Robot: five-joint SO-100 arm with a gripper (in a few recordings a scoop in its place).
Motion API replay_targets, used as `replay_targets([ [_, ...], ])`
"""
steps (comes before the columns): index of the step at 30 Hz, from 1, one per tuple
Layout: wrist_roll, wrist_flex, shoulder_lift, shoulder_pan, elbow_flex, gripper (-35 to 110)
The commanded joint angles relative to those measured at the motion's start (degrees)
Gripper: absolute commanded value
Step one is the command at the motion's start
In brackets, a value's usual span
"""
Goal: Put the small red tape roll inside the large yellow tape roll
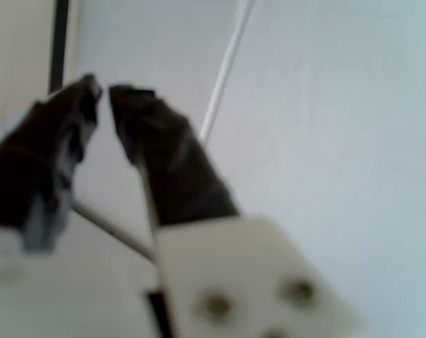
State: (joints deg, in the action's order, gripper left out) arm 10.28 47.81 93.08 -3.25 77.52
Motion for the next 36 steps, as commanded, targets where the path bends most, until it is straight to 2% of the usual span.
replay_targets([
  [1,0.09,-2.29,-6.50,-1.49,-18.98,0],
  [5,-0.44,-0.88,-18.02,-1.67,-36.39,0],
  [10,-2.55,6.06,-39.99,-0.62,-71.28,0],
  [14,-7.56,1.23,-42.54,0.44,-69.61,0],
  [23,-18.98,-0.88,-51.86,2.20,-70.84,0],
  [36,-21.62,-4.48,-63.98,1.32,-73.12,0],
])
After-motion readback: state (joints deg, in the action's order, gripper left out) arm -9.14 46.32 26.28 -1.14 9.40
